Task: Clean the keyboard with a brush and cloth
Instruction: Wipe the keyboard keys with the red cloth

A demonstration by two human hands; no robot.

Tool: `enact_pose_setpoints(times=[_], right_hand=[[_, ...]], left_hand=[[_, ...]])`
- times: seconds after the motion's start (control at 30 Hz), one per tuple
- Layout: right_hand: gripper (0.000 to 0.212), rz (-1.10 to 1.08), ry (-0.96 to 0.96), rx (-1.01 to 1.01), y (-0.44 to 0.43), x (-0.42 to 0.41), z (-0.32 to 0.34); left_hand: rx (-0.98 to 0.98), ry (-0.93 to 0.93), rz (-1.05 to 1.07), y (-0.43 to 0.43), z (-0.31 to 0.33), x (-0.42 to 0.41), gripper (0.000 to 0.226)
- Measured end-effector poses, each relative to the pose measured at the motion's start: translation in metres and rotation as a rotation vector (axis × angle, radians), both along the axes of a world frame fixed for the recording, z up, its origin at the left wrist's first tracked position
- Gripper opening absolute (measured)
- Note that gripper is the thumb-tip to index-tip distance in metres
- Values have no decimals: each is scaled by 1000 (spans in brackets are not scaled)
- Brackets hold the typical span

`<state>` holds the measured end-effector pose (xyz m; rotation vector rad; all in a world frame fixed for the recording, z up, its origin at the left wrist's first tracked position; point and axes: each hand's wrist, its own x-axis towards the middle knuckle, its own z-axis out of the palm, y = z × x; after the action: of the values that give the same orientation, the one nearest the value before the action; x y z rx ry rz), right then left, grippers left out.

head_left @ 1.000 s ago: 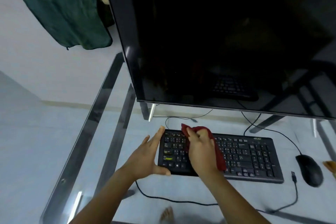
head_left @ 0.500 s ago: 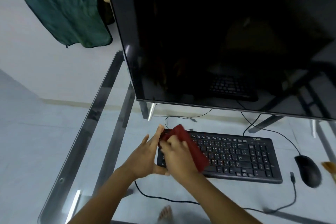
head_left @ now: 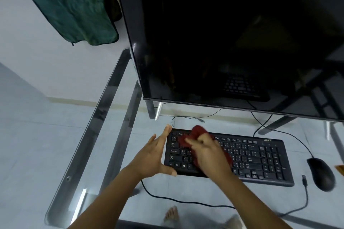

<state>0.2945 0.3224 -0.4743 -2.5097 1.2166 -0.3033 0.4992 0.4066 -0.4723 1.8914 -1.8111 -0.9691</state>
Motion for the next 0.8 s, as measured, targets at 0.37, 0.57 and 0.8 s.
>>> enact_pose_setpoints(times=[0.37, 0.57, 0.8], right_hand=[[39, 136, -48, 129, 27, 7, -2], [27, 51, -100, 84, 56, 31, 11], [24, 144, 7, 136, 0, 49, 15]], left_hand=[[45, 26, 3, 1, 12, -1, 136], [40, -23, -16, -1, 11, 0, 137], [47, -18, -20, -2, 13, 0, 136]])
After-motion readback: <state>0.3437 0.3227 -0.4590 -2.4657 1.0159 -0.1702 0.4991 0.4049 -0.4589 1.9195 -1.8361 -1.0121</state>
